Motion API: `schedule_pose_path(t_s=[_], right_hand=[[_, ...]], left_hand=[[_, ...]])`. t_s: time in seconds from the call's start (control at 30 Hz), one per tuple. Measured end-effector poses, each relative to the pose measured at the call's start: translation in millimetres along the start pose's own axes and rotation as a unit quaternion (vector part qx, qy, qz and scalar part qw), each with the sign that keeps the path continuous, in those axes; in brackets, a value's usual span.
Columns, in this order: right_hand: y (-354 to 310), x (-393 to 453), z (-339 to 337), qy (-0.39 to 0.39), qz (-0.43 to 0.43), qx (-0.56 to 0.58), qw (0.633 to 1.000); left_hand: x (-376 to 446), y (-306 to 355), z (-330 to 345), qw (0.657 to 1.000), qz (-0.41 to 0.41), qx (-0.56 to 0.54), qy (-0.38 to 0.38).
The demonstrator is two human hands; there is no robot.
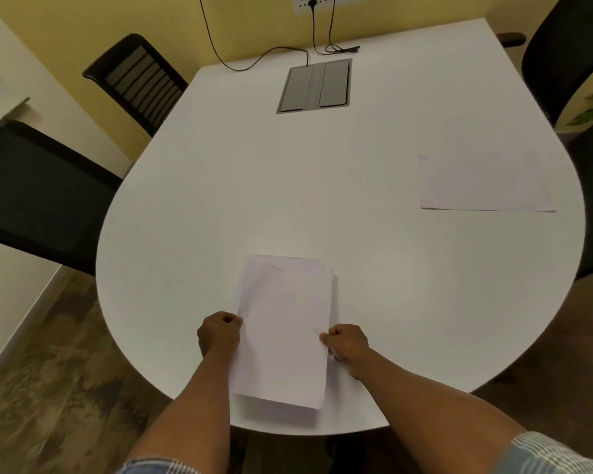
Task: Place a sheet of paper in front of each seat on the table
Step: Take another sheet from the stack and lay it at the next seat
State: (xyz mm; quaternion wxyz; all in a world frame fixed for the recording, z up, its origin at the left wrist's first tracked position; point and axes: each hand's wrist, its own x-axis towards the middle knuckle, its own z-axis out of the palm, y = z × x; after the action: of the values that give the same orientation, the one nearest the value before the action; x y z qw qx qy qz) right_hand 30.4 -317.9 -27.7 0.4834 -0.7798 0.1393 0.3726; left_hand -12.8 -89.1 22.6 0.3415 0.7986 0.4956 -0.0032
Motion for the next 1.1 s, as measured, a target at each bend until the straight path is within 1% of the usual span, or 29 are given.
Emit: schedule_pose_path(t_s=[0.13,0.4,0.47,0.6,0.67,0.73,0.8,0.9,1.0,1.1], right_hand=[[-3,7,10,0.033,-0.001,0.006,0.999],[-23,16,28,0.050,-0.010,0.019,0.999],[-26,16,31,0.052,-0.006,0.034,0.998],[-28,12,35,0.049,-0.001,0.075,0.996],[-30,8,36,0.049,-0.003,0.089,0.995],[-34,3,33,0.052,-0.009,0.098,0.994],[-36,-5,25,0.061,-0.023,0.106,0.992],[-36,-19,-3,0.091,-0.045,0.113,0.988],[-30,-38,-40,0.126,-0.065,0.121,0.982],[-17,-62,-81,0.158,-0.084,0.149,0.973]], left_hand=[[13,-3,5,1.000,0.001,-0.012,-0.003],[39,-7,3,0.999,0.026,-0.039,0.015],[39,-6,1,0.998,0.040,-0.036,0.033],[29,-4,0,0.990,0.086,-0.036,0.102],[22,-2,-2,0.987,0.108,-0.039,0.116],[17,3,-5,0.985,0.114,-0.060,0.118],[9,9,-7,0.985,0.115,-0.090,0.095],[-8,23,-6,0.982,0.120,-0.145,0.022],[-35,40,-4,0.969,0.123,-0.208,-0.058],[-66,58,4,0.955,0.118,-0.247,-0.111]])
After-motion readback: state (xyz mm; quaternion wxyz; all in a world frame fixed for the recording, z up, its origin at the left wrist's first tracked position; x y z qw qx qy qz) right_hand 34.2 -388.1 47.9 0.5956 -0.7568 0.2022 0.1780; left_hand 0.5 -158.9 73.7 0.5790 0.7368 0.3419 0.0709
